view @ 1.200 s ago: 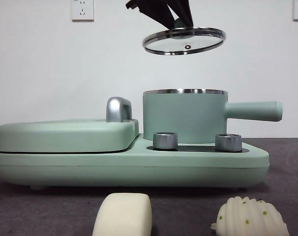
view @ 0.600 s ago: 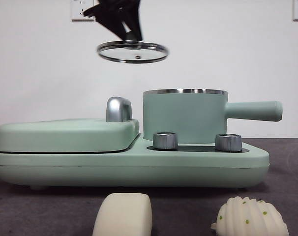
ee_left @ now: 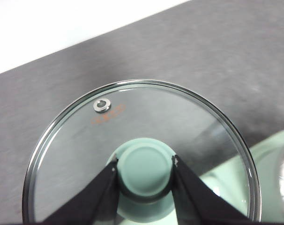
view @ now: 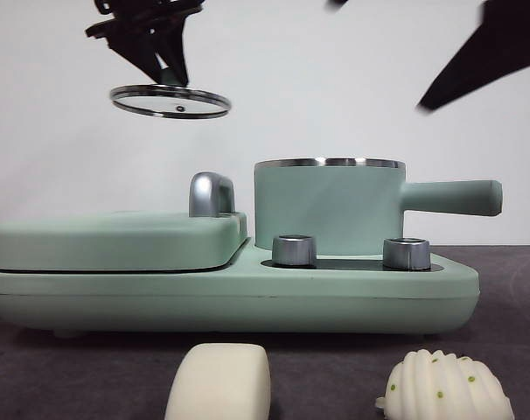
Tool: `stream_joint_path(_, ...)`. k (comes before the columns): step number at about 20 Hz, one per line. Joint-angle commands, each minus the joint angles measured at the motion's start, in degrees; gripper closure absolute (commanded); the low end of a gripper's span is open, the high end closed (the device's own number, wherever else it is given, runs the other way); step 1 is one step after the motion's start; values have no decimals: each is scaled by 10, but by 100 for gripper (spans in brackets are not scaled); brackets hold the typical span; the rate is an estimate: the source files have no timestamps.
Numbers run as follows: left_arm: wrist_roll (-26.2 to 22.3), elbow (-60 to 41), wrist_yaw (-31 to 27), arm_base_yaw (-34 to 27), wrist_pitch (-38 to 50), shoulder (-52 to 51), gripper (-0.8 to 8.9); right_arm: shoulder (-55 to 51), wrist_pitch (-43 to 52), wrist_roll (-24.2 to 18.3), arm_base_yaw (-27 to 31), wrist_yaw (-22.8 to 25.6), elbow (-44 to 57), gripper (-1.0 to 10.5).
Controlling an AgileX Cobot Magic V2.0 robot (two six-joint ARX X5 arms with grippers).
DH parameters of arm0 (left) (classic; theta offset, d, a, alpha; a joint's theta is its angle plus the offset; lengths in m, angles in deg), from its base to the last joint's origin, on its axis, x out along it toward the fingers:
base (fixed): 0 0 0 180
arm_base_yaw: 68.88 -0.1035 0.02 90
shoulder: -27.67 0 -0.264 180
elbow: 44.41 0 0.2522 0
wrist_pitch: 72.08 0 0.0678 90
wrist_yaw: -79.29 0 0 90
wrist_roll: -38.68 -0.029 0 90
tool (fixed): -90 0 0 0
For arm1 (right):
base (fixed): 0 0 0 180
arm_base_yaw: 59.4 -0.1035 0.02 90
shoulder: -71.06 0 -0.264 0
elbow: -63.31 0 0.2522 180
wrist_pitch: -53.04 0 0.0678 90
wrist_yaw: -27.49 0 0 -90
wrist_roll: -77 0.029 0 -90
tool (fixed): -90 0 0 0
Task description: Put the buns in a small steamer
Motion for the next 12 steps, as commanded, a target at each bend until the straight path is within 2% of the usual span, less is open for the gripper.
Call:
stream_joint_path(1,-5,24,0,-10,15,6,798,67,4,43,-50,27,-24,517)
stream_joint_path(4,-4,24,1,-26,16,6,798,150,4,76,-101,39,-47,517)
stream_joint_path(8,-4,23,1,-38,15,6,798,239,6,114,-141,54,-75,517)
stream_joint_path(12,-3,23,3,-40,15,6,798,312,7,123,-160,55,-85,517)
